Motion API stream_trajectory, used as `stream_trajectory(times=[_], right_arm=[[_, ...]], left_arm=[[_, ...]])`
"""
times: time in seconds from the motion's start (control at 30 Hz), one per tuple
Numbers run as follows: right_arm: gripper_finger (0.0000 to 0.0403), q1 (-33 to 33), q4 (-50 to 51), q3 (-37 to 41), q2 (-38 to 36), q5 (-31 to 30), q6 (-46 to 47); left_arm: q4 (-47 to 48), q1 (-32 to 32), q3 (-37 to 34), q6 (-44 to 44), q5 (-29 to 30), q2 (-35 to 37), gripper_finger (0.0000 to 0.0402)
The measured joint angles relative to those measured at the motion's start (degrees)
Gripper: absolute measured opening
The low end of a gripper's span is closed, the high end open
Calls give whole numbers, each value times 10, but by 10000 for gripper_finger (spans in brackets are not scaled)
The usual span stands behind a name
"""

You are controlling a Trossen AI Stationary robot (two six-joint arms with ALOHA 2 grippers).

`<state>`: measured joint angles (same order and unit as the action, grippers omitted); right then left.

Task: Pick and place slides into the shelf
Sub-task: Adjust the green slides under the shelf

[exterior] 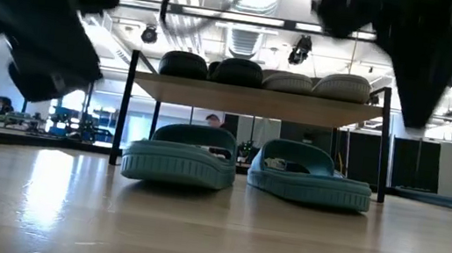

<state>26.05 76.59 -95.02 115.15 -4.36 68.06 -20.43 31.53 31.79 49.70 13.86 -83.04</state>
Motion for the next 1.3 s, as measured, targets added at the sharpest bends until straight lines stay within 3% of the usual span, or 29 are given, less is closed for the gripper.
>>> stream_trajectory(times=[0.2,0.37,0.7,0.93,1.1,1.3], right_arm=[[9,-13,-189,87,0,17,12],[9,-26,-193,129,1,-36,21],[9,-113,-243,170,-2,-96,-69],[9,-98,-242,160,-67,-95,-72],[9,-58,-231,160,-132,-133,-32],[9,-27,-203,160,-156,-152,25]], left_arm=[[-1,29,33,20,20,-41,49],[-1,30,50,25,34,-79,49],[-5,18,75,26,38,-141,49],[-44,-42,74,20,64,-189,49],[-129,-107,76,-24,58,-234,49],[-152,-162,82,-51,49,-254,49]])
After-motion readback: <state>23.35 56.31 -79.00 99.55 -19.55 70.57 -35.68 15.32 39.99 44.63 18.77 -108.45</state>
